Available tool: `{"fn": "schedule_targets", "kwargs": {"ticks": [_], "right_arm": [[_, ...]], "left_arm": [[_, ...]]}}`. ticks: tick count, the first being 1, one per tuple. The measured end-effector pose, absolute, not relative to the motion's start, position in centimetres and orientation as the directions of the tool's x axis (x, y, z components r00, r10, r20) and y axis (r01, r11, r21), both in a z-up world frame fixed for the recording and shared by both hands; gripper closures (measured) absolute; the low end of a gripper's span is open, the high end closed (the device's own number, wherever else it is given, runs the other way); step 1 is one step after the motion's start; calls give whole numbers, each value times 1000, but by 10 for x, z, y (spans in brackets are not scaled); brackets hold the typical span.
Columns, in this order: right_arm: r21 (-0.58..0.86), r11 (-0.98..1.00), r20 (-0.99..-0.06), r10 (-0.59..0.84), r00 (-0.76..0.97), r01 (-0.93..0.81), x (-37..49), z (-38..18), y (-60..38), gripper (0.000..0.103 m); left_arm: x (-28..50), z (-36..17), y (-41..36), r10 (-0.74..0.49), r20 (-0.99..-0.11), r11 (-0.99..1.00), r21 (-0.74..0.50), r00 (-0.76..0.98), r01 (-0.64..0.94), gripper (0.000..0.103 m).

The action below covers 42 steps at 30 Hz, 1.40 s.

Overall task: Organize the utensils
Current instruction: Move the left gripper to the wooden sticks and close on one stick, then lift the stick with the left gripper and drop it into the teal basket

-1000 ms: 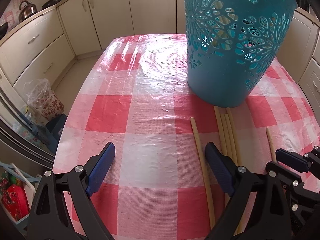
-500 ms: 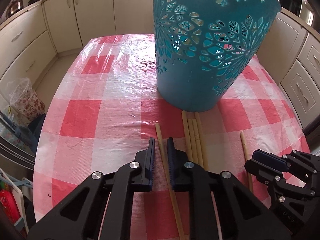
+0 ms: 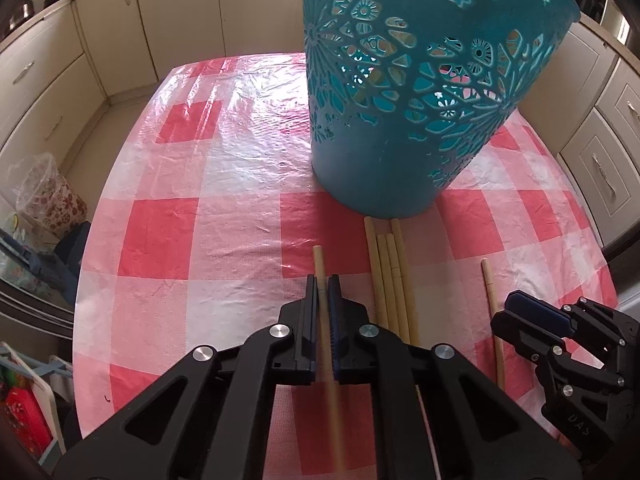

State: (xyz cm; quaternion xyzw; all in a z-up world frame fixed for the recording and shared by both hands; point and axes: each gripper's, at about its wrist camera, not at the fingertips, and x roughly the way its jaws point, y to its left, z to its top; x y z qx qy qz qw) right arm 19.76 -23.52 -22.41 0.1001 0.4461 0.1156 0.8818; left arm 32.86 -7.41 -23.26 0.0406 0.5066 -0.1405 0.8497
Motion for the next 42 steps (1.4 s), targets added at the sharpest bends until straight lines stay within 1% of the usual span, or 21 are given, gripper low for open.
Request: {"fn": "schedule_targets", "kwargs": {"ticks": [1,5,9,12,15,18,21,25,30,33,38,42], "right_arm": [[287,951,-761,300,575,-116,198,-224,-237,78],[308,945,-754,315,576,-114,196,-224,-242,78],[308,943,-752,320,577,-122,192,-222,-247,75],[304,945,-752,318,578,-124,193,-222,-244,74],[300,945,-752,316,579,-127,194,-223,-242,73],[292,946,-751,317,579,-138,193,-223,-236,68],[289,947,-751,316,579,-142,194,-223,-234,66],[295,945,-749,321,580,-142,196,-225,-234,66],[302,942,-746,329,579,-147,197,-226,-235,64],[312,938,-743,339,578,-150,197,-226,-237,63],[322,934,-740,351,575,-156,196,-225,-238,61],[324,932,-739,355,573,-160,197,-225,-238,59]], "left_arm": [[327,-231,-73,-206,-871,956,-82,446,281,99],[315,-210,-60,-226,-837,960,-106,498,258,99],[299,-172,-39,-296,-771,950,-177,563,257,99],[287,-129,-27,-359,-690,932,-232,628,278,99],[284,-82,-26,-411,-590,912,-273,695,307,99],[290,-40,-30,-439,-492,896,-296,752,330,99],[301,-9,-41,-449,-405,888,-303,796,347,99],[318,17,-61,-427,-306,891,-301,851,339,99],[344,29,-86,-347,-223,918,-281,911,281,99],[360,23,-99,-308,-199,930,-269,930,250,99],[388,-1,-110,-272,-220,938,-279,937,207,99],[392,-25,-113,-258,-237,942,-278,937,189,99]]}}
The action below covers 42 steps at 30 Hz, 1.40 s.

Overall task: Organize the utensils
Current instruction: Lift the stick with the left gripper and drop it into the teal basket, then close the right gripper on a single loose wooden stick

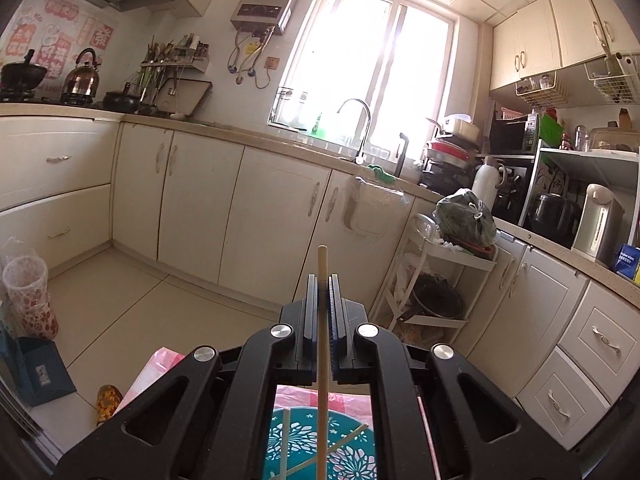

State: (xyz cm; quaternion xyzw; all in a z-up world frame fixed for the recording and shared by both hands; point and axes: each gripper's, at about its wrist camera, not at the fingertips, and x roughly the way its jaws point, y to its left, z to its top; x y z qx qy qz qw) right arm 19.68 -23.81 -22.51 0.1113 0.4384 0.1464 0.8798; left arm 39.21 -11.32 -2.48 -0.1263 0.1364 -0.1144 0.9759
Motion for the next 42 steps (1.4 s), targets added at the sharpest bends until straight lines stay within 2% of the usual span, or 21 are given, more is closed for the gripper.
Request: {"fn": "schedule_targets", "kwargs": {"ticks": [16,24,27,28,31,37,39,42], "right_arm": [[326,931,-737,358,572,-163,197,-226,-239,58],[328,931,-736,360,573,-163,197,-225,-238,58],[326,932,-737,357,575,-160,197,-225,-239,58],[325,932,-737,355,575,-159,197,-225,-239,58],[317,936,-740,344,578,-152,196,-224,-238,57],[290,954,-757,278,591,-78,193,-223,-237,56],[215,974,-778,219,589,-77,194,-222,-226,56],[98,991,-802,131,582,-87,199,-222,-208,56]], "left_arm": [[380,-78,-109,-261,-337,957,-212,905,197,98],[353,-77,-83,-250,-354,961,-207,901,185,95],[334,-77,-59,-215,-353,965,-222,911,141,73],[327,-78,-50,-195,-351,966,-228,916,118,62],[311,-93,-24,-149,-383,968,-243,912,55,47],[306,-158,8,-136,-547,966,-259,826,-12,34],[307,-179,11,-148,-589,965,-261,795,-14,30],[310,-203,12,-166,-637,964,-266,753,-12,28]]}}
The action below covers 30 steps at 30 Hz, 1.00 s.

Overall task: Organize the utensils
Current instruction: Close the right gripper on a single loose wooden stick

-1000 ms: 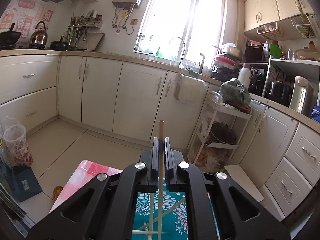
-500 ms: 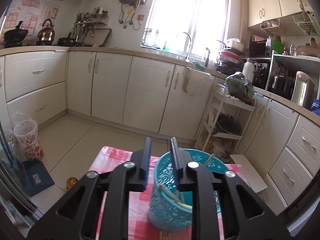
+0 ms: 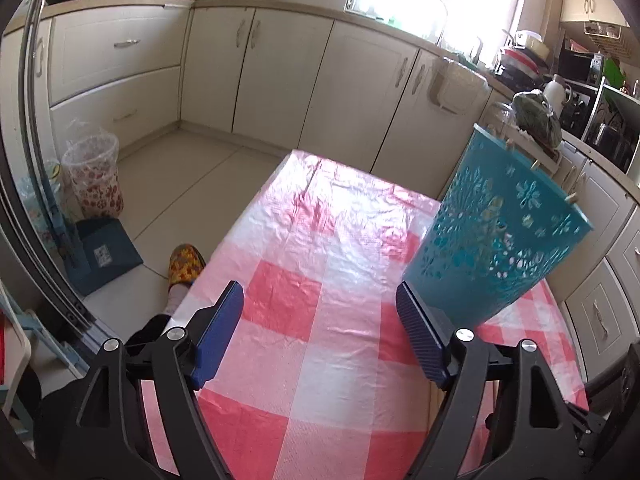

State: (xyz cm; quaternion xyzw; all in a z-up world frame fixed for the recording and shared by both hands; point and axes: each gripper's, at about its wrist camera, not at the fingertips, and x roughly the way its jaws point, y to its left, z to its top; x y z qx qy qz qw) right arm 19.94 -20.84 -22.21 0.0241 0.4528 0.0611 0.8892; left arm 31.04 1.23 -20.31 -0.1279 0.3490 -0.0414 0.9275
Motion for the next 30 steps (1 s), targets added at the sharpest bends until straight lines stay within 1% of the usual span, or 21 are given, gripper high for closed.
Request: {"fn": "schedule_targets", "kwargs": {"ticks": [3,4,5,6,7,8,9,12,20,23,26,30], "right_arm": [[37,993,-815,95,572,-112,209,-223,-197,57],[20,992,-818,88,568,-126,212,-223,-194,62],[20,987,-822,106,560,-158,216,-223,-191,69],[23,980,-826,129,548,-196,219,-222,-188,74],[16,970,-831,147,537,-241,218,-222,-186,84],[-3,957,-836,158,526,-292,219,-221,-181,89],[-9,941,-841,176,511,-339,219,-221,-177,92],[-28,909,-856,194,480,-416,219,-221,-172,93],[-37,944,-875,127,468,-327,218,-222,-171,92],[-22,957,-866,127,484,-290,215,-224,-171,92],[-7,956,-865,141,482,-292,206,-221,-174,95],[7,957,-875,146,461,-290,201,-220,-177,95]], "left_arm": [[312,-219,13,-189,-670,959,-283,718,-12,28],[312,-219,15,-200,-665,955,-296,720,-8,27],[312,-219,17,-199,-659,954,-298,726,-9,24],[312,-220,18,-204,-658,953,-304,725,-7,23],[312,-221,18,-214,-660,950,-312,720,-4,22],[314,-222,18,-221,-663,947,-320,715,-3,22],[315,-223,20,-226,-665,945,-327,712,-5,22],[315,-225,23,-238,-662,938,-346,710,-8,22],[317,-227,24,-251,-662,931,-365,707,-12,21],[317,-227,24,-250,-665,932,-361,704,-10,20],[317,-227,23,-247,-668,934,-358,702,-13,19],[317,-228,22,-246,-674,936,-352,697,-10,18]]}}
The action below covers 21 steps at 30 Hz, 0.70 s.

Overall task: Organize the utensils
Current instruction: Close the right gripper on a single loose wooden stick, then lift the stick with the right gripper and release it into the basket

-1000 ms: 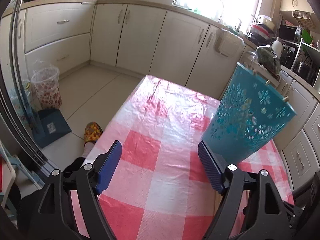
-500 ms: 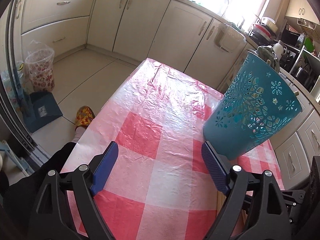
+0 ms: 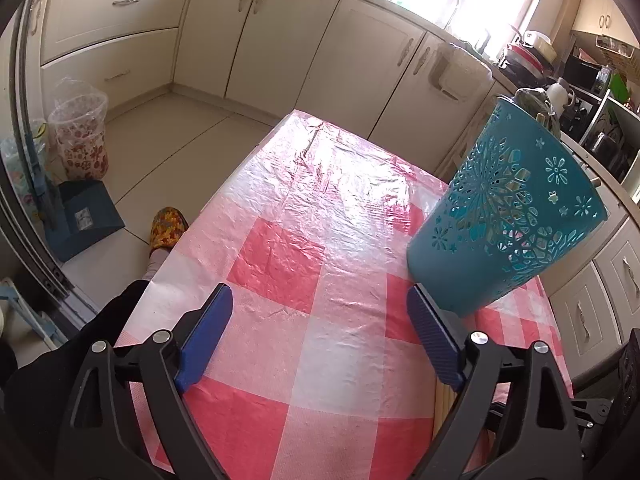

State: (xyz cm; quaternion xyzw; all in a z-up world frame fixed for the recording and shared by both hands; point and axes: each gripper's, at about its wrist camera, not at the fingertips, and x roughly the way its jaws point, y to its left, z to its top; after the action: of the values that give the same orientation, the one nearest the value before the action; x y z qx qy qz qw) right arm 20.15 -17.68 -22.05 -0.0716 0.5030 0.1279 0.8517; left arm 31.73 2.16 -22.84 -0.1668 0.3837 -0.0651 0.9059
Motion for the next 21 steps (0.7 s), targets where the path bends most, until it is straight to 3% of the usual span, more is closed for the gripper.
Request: {"fn": "schedule_targets", "kwargs": {"ticks": [7,15,21], "right_arm": [[33,963,-861,164,482,-269,195,-221,-181,96],[477,872,-716,457,527,-109,174,-215,-241,97],[624,772,-558,548,624,-120,166,-169,-266,97]], "left_arm": [[319,-231,15,-251,-693,941,-337,676,5,15],[321,-232,14,-254,-701,943,-334,666,9,15],[322,-232,13,-251,-705,944,-330,664,6,15]]}}
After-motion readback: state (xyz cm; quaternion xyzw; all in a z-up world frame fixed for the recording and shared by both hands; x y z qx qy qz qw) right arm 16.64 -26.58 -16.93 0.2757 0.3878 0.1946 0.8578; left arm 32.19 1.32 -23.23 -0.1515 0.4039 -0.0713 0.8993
